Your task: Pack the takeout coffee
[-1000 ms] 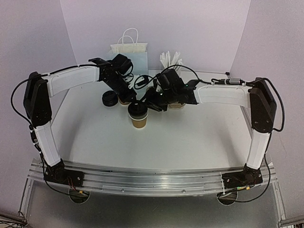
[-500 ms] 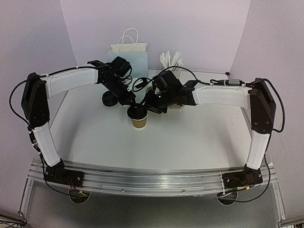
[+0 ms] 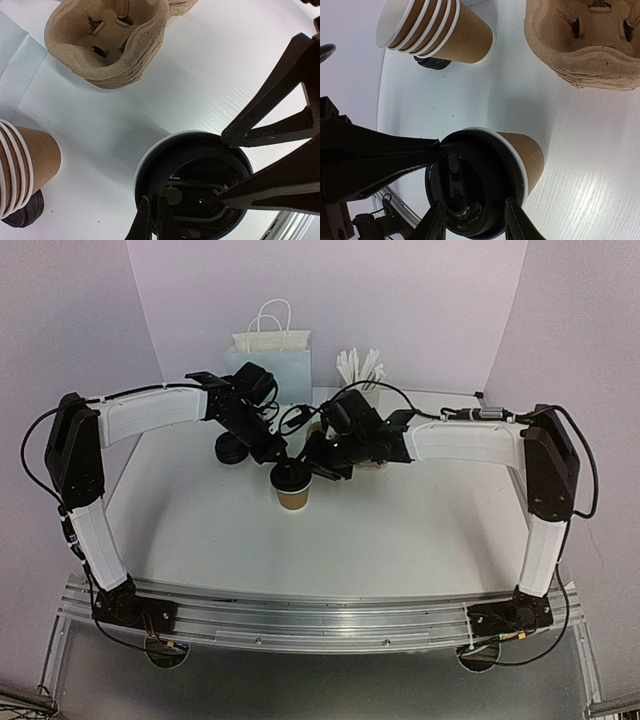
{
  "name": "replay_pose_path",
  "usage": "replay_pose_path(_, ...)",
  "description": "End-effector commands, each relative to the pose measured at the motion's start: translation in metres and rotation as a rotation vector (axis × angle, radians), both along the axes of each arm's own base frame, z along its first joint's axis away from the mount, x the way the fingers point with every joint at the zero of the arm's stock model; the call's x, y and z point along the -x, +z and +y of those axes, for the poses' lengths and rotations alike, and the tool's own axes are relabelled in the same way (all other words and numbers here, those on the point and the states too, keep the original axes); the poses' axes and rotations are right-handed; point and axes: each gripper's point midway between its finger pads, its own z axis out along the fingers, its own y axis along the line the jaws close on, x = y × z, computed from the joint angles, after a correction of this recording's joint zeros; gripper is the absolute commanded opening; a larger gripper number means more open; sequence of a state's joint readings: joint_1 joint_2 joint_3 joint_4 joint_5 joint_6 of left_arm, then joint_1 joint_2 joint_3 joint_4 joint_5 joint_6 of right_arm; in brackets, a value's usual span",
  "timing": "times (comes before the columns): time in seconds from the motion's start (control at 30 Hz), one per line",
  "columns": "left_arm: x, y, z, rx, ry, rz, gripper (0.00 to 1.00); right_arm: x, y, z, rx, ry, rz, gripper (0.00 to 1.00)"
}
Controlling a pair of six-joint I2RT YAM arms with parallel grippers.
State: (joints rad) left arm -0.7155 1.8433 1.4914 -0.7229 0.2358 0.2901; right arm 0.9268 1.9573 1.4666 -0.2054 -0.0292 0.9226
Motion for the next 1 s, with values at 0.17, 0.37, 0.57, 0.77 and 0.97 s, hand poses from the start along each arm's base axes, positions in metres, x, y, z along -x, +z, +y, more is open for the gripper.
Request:
replay_pose_path(0.17,0.0,0.011,-0.011,0.047,-0.03,-0.04,0.0,0.0,-0.01,0.008,0.025,0.015,0.01,0.36)
replay_pose_path(0.37,0.006,0.01,-0.016,0.052,-0.038,-0.026,0.0,0.001,-0.012,0.008,0.03,0.02,0.016,0.35)
replay_pose_path(0.57,0.008,0.015,-0.019,0.061,-0.04,-0.018,0.0,0.002,-0.009,0.008,0.035,0.021,0.006,0.36)
replay_pose_path(0.77,0.015,0.001,-0.011,0.046,-0.026,0.004,0.01,0.008,-0.02,0.009,0.057,0.028,0.025,0.36)
replay_pose_path(0.97,0.013,0.011,-0.013,0.061,-0.022,-0.007,0.11,0.012,-0.032,0.005,0.101,0.026,0.038,0.36)
